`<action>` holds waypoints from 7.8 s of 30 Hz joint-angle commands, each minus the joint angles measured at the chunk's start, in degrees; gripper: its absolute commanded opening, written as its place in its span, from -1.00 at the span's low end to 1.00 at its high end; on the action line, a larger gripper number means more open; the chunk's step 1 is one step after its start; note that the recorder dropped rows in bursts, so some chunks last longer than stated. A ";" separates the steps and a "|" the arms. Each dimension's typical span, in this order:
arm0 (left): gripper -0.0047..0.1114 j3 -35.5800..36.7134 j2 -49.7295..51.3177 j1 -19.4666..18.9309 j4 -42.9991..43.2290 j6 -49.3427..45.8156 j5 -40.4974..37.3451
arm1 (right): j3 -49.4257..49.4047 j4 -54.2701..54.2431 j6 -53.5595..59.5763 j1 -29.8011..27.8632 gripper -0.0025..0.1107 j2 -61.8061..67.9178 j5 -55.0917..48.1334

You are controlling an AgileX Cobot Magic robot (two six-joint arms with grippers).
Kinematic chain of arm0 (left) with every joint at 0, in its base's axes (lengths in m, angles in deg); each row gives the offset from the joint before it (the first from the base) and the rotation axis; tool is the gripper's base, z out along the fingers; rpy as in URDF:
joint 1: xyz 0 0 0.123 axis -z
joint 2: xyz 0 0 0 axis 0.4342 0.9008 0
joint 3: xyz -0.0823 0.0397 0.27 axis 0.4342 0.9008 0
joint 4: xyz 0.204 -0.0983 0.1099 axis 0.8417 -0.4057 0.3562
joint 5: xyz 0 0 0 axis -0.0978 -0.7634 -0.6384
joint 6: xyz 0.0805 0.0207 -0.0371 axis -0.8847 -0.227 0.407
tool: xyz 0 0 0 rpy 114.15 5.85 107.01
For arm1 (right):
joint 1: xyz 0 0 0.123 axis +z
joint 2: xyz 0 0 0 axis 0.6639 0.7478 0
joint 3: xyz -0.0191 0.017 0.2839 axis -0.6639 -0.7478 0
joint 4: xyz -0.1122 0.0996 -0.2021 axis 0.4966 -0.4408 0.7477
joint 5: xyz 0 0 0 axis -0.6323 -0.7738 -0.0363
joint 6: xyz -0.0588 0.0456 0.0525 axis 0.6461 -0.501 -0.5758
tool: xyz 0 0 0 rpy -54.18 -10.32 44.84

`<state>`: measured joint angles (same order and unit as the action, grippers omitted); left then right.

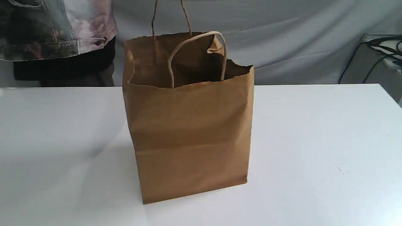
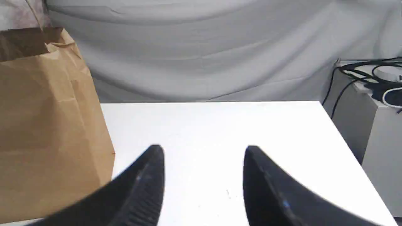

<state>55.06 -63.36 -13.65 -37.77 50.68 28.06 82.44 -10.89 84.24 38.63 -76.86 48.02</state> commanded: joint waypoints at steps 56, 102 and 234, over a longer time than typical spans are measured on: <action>0.17 1.40 -0.16 -0.11 -0.52 0.40 -3.34 | -22.91 2.69 0.37 -0.39 -0.25 -0.21 32.66; 0.17 1.40 -0.16 -0.11 -0.52 0.40 -3.34 | -22.91 4.64 -3.92 -1.10 -0.25 -0.21 16.48; -0.92 24.17 -0.16 -13.16 -5.84 4.32 5.87 | -22.91 3.88 -4.36 -1.10 -0.25 -0.21 16.48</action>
<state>79.12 -63.35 -26.61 -43.10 55.10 33.86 59.71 -6.47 79.89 37.62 -76.86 64.18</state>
